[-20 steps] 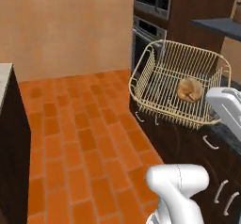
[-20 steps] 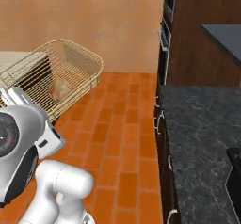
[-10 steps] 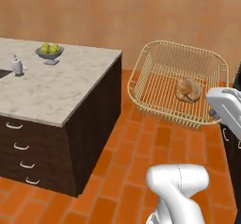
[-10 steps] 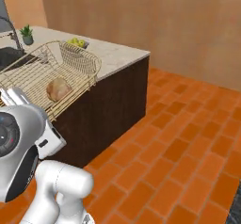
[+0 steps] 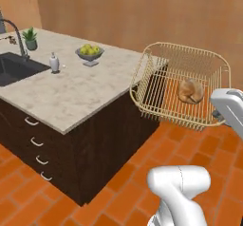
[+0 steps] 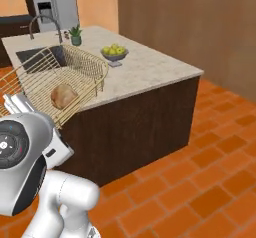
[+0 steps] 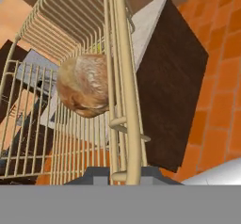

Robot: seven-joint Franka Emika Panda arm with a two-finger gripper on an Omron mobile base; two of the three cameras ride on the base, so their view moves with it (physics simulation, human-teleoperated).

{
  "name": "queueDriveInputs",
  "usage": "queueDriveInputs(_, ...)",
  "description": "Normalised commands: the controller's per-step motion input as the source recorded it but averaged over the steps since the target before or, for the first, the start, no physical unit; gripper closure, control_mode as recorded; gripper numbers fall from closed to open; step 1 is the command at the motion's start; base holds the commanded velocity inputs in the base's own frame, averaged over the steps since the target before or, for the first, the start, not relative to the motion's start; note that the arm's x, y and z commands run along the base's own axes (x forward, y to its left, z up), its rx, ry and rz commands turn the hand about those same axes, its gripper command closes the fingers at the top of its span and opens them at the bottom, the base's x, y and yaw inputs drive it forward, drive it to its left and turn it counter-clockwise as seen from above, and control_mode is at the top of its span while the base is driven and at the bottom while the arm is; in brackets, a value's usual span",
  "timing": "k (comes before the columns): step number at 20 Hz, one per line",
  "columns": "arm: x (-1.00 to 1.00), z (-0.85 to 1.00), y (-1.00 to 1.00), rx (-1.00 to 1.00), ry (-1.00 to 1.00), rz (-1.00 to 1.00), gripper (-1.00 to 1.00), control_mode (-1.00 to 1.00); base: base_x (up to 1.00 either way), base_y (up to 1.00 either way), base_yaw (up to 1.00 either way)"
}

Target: Open the cabinet, pick up the bread from the cabinet and place it in the basket. Then move the basket to the dining counter.

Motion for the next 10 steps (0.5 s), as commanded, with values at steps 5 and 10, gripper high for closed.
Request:
queueDriveInputs(5,0.00,0.00,0.00,0.00,0.00,0.00,1.00,1.00,1.00,-0.51,0.56)
queueDriveInputs(10,0.00,0.00,0.00,0.00,0.00,0.00,1.00,1.00,1.00,-0.37,0.62)
